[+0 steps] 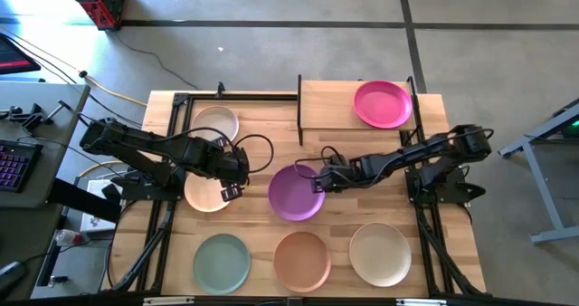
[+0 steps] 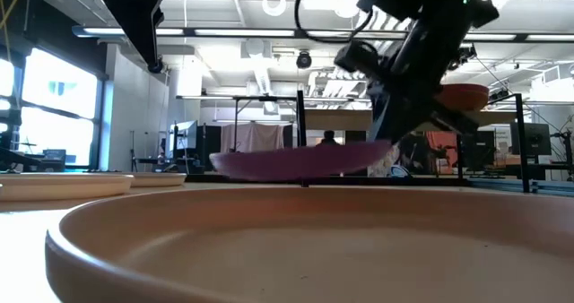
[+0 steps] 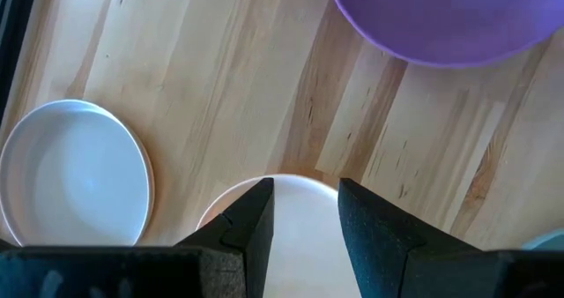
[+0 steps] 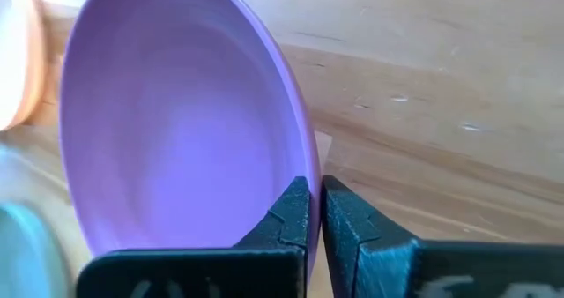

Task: Place and stack plates onto a shelf
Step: Stack the purple plate on top of the pink plate on the shelf

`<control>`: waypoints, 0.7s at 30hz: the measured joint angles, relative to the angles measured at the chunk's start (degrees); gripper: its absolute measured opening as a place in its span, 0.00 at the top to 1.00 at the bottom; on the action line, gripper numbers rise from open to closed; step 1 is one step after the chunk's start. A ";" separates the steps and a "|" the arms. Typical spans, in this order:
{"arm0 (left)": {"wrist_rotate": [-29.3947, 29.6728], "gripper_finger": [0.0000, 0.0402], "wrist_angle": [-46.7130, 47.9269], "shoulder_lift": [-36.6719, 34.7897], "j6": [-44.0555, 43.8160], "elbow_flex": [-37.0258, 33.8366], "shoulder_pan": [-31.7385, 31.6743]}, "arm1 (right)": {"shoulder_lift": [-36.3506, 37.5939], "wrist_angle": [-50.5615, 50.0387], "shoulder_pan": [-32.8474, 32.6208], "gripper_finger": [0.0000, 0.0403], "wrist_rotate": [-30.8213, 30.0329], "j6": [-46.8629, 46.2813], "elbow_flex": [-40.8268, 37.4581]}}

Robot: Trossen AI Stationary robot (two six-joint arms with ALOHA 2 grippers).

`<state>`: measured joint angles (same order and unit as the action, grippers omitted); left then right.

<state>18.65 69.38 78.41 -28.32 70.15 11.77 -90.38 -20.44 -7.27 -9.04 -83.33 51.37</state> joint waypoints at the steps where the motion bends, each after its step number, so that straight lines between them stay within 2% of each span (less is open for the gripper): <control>1: 0.00 0.71 -0.04 0.00 0.04 0.00 0.00 | 0.89 -0.55 0.00 1.00 0.01 0.40 0.00; 11: 0.24 0.71 -0.23 0.00 1.50 0.00 -0.02 | 10.26 -3.16 -0.02 1.00 -0.82 4.47 -0.02; 21: 3.73 0.71 -0.68 0.00 3.52 0.00 -2.75 | 25.77 -6.45 3.08 1.00 -8.71 12.79 -0.02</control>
<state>22.38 68.70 78.41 -24.80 70.15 9.02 -64.62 -26.90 -4.19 -17.75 -70.54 51.36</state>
